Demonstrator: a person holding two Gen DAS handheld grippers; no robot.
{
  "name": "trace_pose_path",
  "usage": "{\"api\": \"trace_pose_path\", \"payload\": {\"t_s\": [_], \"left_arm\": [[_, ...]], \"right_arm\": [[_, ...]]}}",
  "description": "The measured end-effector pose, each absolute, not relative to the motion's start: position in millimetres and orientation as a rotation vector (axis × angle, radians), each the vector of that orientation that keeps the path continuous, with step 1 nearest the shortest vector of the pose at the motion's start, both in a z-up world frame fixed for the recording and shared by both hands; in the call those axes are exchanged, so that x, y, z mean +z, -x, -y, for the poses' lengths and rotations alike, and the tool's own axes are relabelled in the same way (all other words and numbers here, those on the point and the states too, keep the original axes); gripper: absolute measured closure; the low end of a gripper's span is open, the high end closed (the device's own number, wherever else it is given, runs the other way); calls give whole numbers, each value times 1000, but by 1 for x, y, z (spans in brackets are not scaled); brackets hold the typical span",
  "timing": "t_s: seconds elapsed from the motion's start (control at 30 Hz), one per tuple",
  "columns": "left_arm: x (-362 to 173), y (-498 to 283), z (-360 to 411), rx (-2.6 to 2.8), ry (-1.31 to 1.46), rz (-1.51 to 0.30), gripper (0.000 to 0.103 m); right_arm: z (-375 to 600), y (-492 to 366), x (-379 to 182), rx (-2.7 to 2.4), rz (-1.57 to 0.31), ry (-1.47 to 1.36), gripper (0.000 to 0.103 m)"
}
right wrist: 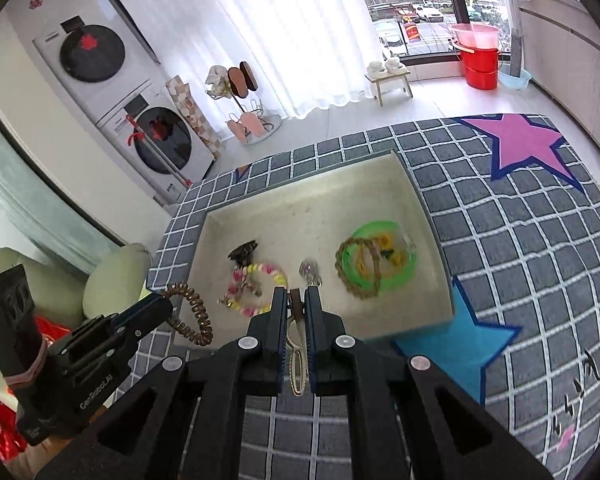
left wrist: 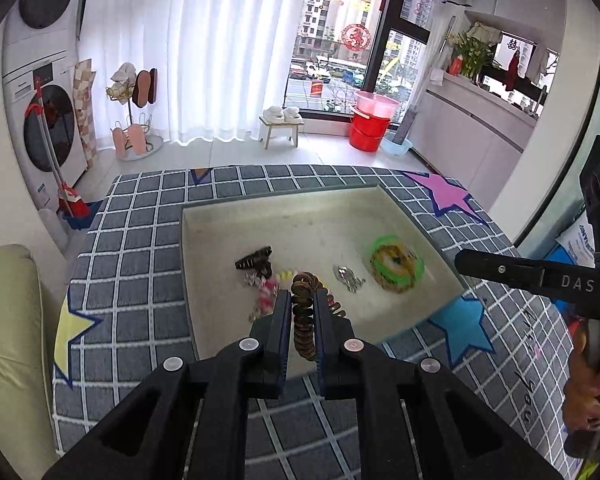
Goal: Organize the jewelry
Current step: 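Carry both into the tray, left onto beaded bracelet, right onto green bangle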
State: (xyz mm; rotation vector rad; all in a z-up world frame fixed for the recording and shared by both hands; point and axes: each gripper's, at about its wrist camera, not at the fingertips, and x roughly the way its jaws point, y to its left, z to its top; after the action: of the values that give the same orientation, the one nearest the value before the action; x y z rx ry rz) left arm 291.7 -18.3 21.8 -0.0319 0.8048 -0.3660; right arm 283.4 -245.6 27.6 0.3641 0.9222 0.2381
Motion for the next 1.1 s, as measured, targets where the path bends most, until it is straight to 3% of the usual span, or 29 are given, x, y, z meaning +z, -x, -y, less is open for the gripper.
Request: {"api": "trace_pose_path", "payload": {"t_s": [1.1], "left_arm": [[-29, -340, 43, -301, -46, -871, 78]], "right_arm": [[235, -340, -39, 194, -1017, -373, 94]]}}
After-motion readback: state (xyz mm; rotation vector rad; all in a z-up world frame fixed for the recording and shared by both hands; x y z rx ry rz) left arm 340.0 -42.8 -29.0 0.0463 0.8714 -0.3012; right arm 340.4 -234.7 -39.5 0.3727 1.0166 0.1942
